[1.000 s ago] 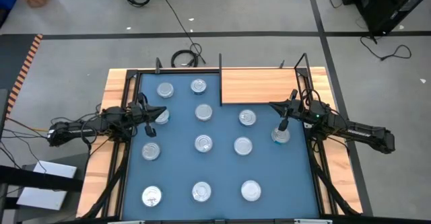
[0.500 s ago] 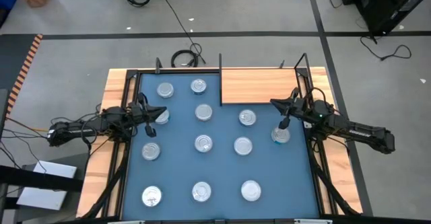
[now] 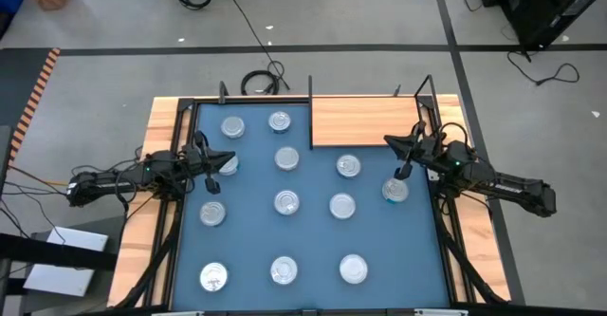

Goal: Stack canned seafood by type on shelf
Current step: Put the center yellow and blue tuna can on the shelf

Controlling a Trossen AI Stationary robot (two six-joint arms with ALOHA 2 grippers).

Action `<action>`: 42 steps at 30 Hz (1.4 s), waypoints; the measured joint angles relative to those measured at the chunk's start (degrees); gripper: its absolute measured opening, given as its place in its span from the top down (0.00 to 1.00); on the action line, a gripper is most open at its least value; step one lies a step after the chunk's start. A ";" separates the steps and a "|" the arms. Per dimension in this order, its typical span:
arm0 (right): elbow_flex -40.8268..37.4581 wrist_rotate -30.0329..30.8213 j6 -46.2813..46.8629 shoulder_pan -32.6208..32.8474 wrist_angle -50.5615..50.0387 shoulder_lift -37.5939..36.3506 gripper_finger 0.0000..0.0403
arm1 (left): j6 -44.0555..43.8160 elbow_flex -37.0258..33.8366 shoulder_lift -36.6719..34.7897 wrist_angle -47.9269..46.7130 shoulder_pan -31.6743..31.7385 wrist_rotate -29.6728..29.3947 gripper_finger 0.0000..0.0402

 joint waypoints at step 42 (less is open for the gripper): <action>30.16 -9.47 -2.83 5.18 -4.43 40.04 0.99 | 2.47 0.02 0.02 1.36 0.00 6.02 0.96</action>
